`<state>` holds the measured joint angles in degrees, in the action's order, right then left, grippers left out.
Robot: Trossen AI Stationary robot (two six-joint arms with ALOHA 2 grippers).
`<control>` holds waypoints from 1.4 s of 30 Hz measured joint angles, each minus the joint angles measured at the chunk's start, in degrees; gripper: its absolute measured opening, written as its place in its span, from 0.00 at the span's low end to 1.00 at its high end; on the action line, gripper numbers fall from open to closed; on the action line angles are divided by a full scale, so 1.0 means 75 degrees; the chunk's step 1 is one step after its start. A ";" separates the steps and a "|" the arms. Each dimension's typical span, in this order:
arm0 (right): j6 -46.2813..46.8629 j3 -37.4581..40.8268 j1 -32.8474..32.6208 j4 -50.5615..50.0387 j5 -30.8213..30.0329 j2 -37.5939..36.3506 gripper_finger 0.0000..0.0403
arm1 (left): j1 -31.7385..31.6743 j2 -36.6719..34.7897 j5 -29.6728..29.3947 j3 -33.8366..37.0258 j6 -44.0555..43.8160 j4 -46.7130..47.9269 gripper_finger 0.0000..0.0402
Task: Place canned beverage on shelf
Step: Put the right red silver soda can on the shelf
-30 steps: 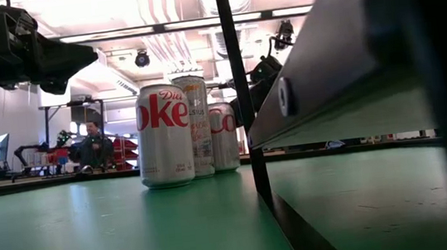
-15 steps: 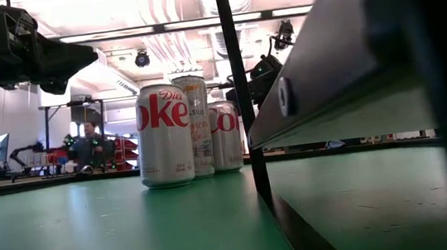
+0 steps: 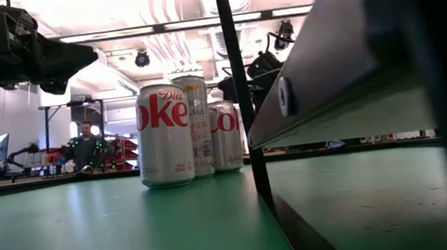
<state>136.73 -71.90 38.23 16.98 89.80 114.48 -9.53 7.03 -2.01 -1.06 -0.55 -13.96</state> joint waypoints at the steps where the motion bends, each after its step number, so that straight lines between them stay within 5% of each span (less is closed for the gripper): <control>1: -0.0057 -0.0038 -0.0013 0.0002 -0.0009 0.0000 0.98 | 0.0001 0.0001 0.0000 0.0001 -0.0001 0.0000 0.22; 13: -0.0055 -0.0644 -0.0221 -0.0039 -0.0211 0.0000 0.99 | 0.0001 0.0002 -0.0001 0.0001 0.0000 0.0000 0.22; 27: 0.3045 -0.1515 -0.0417 -0.0395 -0.2811 -0.0210 0.99 | -0.0001 0.0002 -0.0001 0.0000 0.0001 0.0000 0.22; 33: 0.2824 -0.2263 -0.0428 -0.2529 -0.3532 -0.0210 0.99 | 0.0001 0.0001 0.0001 0.0000 -0.0001 -0.0001 0.22; 37: 0.1347 -0.3083 -0.0440 -0.5100 -0.3891 -0.0210 0.99 | 0.0001 0.0002 0.0000 0.0001 -0.0001 0.0000 0.22; 42: -0.1190 -0.4558 -0.0463 -0.9047 -0.5301 -0.0210 0.99 | 0.0000 0.0002 0.0001 0.0001 0.0000 0.0000 0.22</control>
<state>127.80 -106.09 34.76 -50.87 50.04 112.90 -9.53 7.05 -2.00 -1.05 -0.54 -13.96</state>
